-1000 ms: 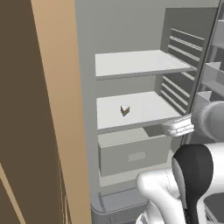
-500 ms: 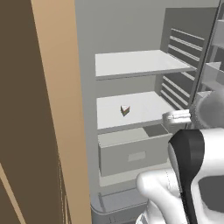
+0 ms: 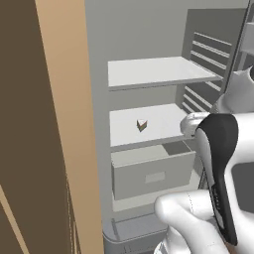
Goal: Take the cupcake and cake from the fridge and place them on the empty tray on the dining counter.
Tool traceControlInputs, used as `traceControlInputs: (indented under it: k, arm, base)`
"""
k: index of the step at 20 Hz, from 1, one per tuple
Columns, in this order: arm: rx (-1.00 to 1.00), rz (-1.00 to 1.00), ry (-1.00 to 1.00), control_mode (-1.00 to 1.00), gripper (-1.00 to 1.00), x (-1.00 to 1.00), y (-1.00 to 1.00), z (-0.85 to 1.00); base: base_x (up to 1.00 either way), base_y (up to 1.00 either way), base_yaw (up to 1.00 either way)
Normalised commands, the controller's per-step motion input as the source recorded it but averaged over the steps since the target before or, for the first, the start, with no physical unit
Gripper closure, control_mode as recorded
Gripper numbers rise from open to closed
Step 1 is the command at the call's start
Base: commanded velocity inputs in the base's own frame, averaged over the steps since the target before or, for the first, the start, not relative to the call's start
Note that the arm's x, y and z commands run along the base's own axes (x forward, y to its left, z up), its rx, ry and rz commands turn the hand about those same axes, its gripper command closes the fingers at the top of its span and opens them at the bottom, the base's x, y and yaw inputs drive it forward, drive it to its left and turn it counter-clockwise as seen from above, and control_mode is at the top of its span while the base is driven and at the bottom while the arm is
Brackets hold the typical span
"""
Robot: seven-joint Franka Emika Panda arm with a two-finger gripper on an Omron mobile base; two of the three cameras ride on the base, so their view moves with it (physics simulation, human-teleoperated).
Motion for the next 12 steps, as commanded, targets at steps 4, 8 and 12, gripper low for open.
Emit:
traceControlInputs:
  k: [4,8,12]
  arm:
    - [0.0,0.0,-0.09,-1.0,-1.0,0.45,0.0,-0.34]
    - [0.0,0.0,-0.24,-1.0,-1.0,0.45,0.0,-0.4]
    - [0.02,0.0,-0.04,-1.0,-1.0,0.57,0.0,-0.38]
  base:
    - [0.0,0.0,0.0]
    - [0.0,0.0,0.0]
    - [0.0,0.0,0.0]
